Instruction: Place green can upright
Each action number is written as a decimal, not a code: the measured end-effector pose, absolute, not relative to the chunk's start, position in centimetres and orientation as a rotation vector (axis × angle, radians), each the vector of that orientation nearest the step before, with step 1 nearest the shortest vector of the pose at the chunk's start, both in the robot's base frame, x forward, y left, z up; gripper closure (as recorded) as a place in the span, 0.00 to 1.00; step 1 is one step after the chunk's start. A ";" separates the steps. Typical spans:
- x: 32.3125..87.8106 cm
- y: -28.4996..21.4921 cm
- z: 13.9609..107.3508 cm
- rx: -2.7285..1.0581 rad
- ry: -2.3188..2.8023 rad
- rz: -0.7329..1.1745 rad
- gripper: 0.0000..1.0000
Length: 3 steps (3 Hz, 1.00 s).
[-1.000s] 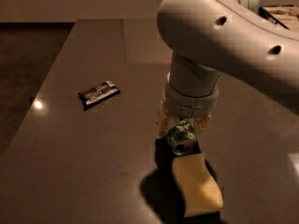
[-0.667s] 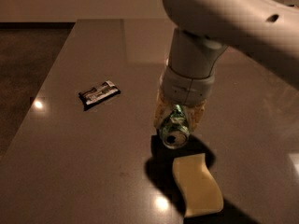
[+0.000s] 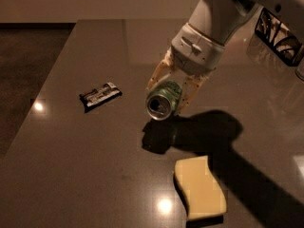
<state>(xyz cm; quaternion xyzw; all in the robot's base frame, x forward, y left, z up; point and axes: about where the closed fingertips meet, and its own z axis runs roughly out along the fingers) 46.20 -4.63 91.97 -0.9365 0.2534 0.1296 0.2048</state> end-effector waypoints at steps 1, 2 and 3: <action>47.9 -4.3 92.7 -2.413 0.964 0.493 1.00; 49.1 -4.6 92.3 -2.219 1.225 0.653 1.00; 50.2 -5.0 92.1 -2.043 1.440 0.806 1.00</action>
Offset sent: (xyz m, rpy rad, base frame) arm 0.0453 -0.0100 -0.0008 0.1564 0.6955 -0.8978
